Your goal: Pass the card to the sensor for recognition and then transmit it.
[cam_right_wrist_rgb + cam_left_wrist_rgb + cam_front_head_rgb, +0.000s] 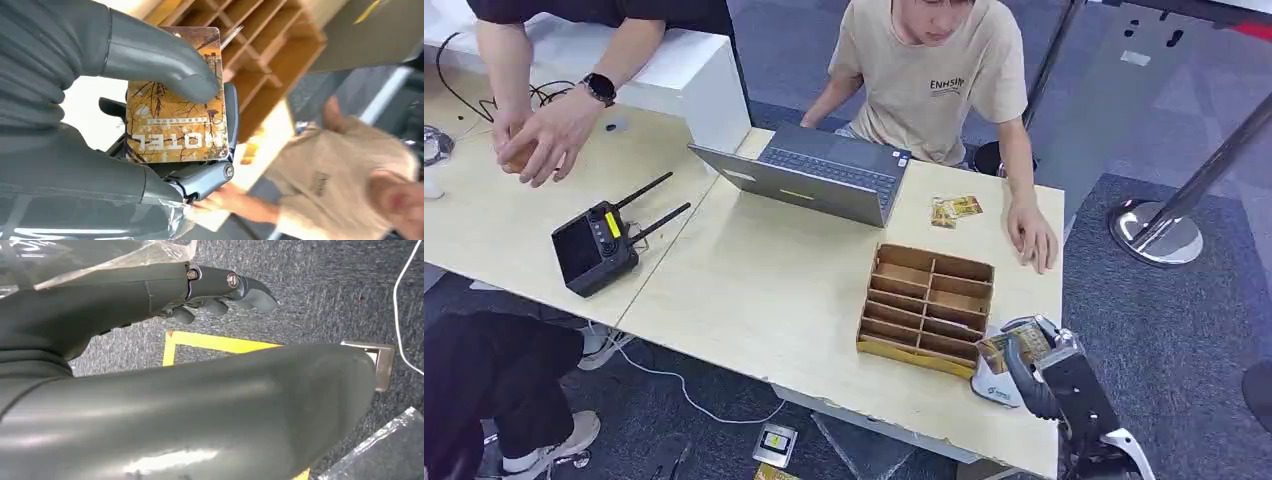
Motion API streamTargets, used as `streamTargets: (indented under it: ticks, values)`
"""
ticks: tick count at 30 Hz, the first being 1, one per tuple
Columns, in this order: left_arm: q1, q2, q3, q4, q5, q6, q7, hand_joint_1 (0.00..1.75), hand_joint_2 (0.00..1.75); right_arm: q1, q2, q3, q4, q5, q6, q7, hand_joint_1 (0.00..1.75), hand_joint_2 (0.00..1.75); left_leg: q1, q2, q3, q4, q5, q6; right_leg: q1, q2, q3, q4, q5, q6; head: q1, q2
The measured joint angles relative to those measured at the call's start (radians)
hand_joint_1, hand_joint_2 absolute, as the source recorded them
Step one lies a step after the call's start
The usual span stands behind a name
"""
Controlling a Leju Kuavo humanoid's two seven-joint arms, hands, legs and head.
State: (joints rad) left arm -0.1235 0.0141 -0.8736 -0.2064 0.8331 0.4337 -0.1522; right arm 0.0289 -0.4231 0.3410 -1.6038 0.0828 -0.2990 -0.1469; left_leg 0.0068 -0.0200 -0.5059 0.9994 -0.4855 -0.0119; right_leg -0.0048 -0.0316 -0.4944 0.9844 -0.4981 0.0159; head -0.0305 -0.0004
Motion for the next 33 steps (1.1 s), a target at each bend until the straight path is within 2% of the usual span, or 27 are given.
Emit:
streamTargets:
  ticks: [2,8,10,11,12,16,24,33]
  values:
    - [-0.001,0.000,0.000,0.000,-0.001,0.000,0.003,0.00,0.00,-0.010,0.008,0.003,0.041,0.005,-0.011,-0.006,1.75,1.75,0.000,0.000,0.000,0.000,0.000,0.000,0.000,0.000,0.000,0.000,0.000,0.000,0.000,0.000]
    - [-0.001,0.000,0.000,0.000,-0.001,0.000,0.003,0.00,0.00,-0.012,0.009,0.003,0.045,0.006,-0.012,-0.007,1.75,1.75,0.000,0.000,0.000,0.000,0.000,0.000,0.000,0.000,0.000,0.000,0.000,0.000,0.000,0.000]
    - [-0.002,0.000,0.000,0.000,-0.004,0.000,0.003,0.00,0.00,-0.027,0.021,0.006,0.101,0.010,-0.022,-0.018,1.75,1.75,0.000,0.000,0.000,0.000,0.000,0.000,0.000,0.000,0.000,0.000,0.000,0.000,0.000,0.000]
    - [-0.003,0.000,0.000,0.000,-0.006,0.000,0.003,0.00,0.00,-0.046,0.031,0.010,0.147,0.014,-0.029,-0.024,1.75,1.75,0.000,0.000,0.000,0.000,0.000,0.000,0.000,0.000,0.000,0.000,0.000,0.000,0.000,0.000]
    - [-0.007,0.000,0.000,0.000,-0.007,-0.003,0.005,0.00,0.00,-0.083,0.057,0.016,0.246,0.028,-0.048,-0.043,1.75,1.75,0.000,0.000,-0.001,0.000,0.000,0.000,0.000,0.000,0.000,0.000,0.000,0.000,0.000,0.000]
    - [-0.013,0.000,0.000,0.000,-0.011,-0.005,0.006,0.00,0.00,-0.142,0.098,0.024,0.392,0.049,-0.072,-0.065,1.75,1.75,0.000,0.001,-0.001,0.000,0.000,0.000,0.001,0.002,-0.001,0.000,0.000,0.000,0.000,0.000]
    - [-0.019,0.000,0.000,0.000,-0.019,-0.010,0.018,0.00,0.00,-0.202,0.136,0.031,0.515,0.073,-0.082,-0.085,1.75,1.75,0.000,0.002,0.001,0.000,0.000,0.000,0.001,0.003,0.000,0.000,0.000,0.000,0.000,0.000]
    - [-0.020,0.000,-0.001,0.000,-0.019,-0.010,0.018,0.00,0.00,-0.217,0.155,0.034,0.590,0.075,-0.082,-0.089,1.75,1.75,0.000,0.002,0.003,0.000,0.000,0.000,0.000,0.004,0.002,0.000,0.001,0.000,0.000,0.000]
